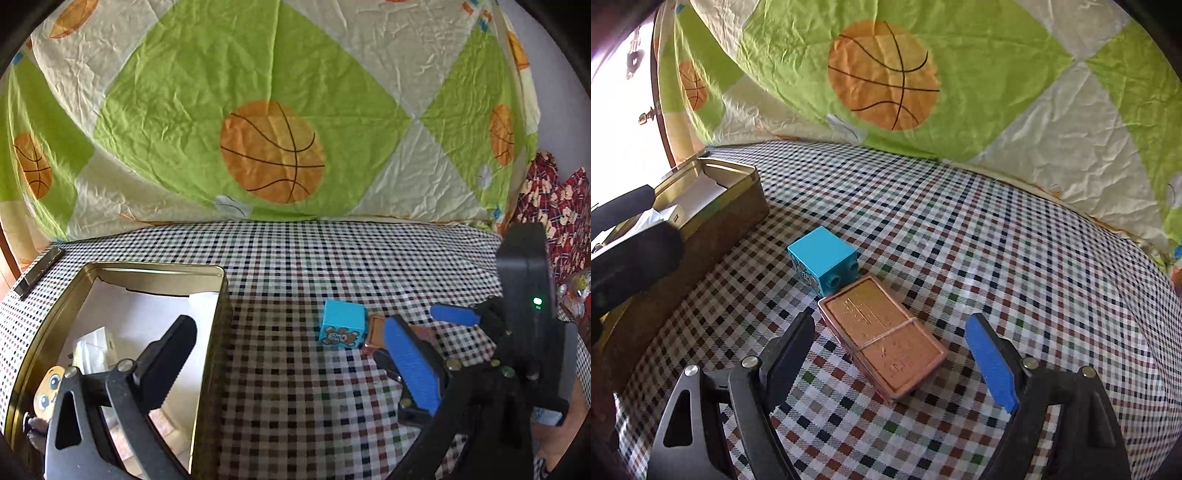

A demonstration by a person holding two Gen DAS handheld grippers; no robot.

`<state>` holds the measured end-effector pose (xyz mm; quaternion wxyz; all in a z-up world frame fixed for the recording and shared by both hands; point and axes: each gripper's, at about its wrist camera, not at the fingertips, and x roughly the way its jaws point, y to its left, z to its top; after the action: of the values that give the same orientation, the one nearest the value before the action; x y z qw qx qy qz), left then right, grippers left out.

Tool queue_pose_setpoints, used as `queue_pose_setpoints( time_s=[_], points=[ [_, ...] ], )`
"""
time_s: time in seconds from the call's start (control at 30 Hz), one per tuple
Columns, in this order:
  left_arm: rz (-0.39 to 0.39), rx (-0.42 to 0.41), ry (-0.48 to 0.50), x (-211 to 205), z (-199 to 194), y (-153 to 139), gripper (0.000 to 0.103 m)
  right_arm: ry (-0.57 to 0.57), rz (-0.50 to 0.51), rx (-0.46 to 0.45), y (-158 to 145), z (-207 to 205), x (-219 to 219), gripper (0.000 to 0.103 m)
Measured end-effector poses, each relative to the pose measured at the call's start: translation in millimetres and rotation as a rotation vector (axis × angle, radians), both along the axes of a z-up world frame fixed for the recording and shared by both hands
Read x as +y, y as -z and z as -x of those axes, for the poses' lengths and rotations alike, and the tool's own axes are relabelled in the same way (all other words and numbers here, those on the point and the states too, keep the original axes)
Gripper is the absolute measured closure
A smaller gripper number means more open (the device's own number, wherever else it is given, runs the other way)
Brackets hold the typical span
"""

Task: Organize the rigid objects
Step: 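Close right tool on the copper plate while left tool moves to the blue cube, then grasp the blue cube with left tool while right tool lifts the copper plate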

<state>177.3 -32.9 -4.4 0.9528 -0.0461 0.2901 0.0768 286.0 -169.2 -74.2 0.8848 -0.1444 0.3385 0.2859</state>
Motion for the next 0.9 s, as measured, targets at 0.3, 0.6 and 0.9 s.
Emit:
queue_pose_setpoints(
  time_s=[0.3, 0.6, 0.9],
  points=[
    [0.047, 0.042, 0.000, -3, -29, 18, 0.001, 0.063, -0.059, 0.099, 7, -14, -19, 0.054],
    [-0.005, 0.068, 0.091, -29, -42, 30, 0.001, 0.243, -0.045, 0.071, 5, -25, -42, 0.054],
    [0.034, 0.195, 0.177, -38, -76, 48, 0.034, 0.254, -0.074, 0.066, 3, -24, -50, 0.054]
  ],
)
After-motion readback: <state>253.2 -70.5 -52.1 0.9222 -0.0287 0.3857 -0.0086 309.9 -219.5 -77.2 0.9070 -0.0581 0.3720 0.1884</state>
